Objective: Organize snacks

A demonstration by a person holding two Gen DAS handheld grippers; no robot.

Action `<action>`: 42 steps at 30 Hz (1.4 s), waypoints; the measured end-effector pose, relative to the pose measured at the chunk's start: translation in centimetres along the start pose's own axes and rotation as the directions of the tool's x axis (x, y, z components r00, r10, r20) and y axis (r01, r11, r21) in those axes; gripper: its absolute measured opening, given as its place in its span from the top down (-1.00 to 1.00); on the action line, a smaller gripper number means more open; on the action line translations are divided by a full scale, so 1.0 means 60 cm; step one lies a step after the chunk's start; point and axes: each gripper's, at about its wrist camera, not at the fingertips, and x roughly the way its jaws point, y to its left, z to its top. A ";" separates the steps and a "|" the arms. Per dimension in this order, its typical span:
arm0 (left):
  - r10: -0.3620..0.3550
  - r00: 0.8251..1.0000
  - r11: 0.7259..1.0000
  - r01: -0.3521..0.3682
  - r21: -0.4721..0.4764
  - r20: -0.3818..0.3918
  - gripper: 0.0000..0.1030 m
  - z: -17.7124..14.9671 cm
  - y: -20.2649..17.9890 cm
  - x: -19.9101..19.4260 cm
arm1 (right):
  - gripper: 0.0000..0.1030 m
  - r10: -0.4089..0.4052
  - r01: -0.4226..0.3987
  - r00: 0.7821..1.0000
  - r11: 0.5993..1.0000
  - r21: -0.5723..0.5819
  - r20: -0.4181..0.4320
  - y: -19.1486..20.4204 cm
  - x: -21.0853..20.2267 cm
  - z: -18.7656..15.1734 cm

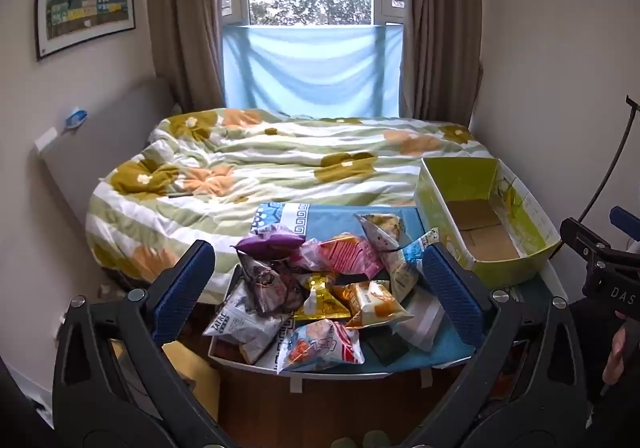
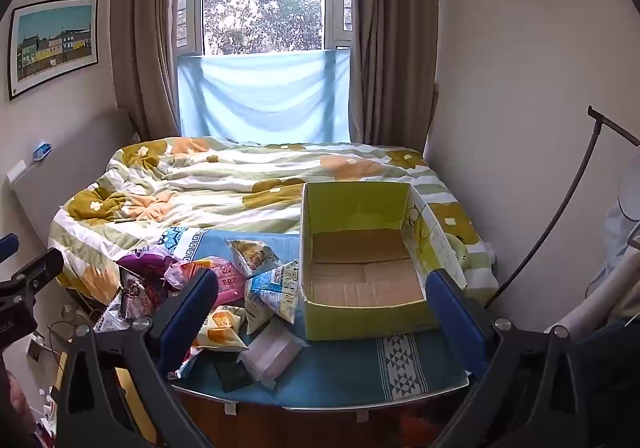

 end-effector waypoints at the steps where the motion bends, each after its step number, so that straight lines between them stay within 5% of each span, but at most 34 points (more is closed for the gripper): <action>1: 0.006 1.000 1.000 -0.006 0.005 0.000 -0.99 0.001 -0.003 0.000 | -1.00 0.002 -0.002 1.000 1.000 0.004 0.005 0.000 0.000 0.000; 42: -0.022 0.999 0.999 0.023 -0.029 0.037 -0.99 0.007 -0.011 -0.018 | -0.99 0.008 -0.008 1.000 1.000 0.001 -0.001 0.005 -0.004 0.003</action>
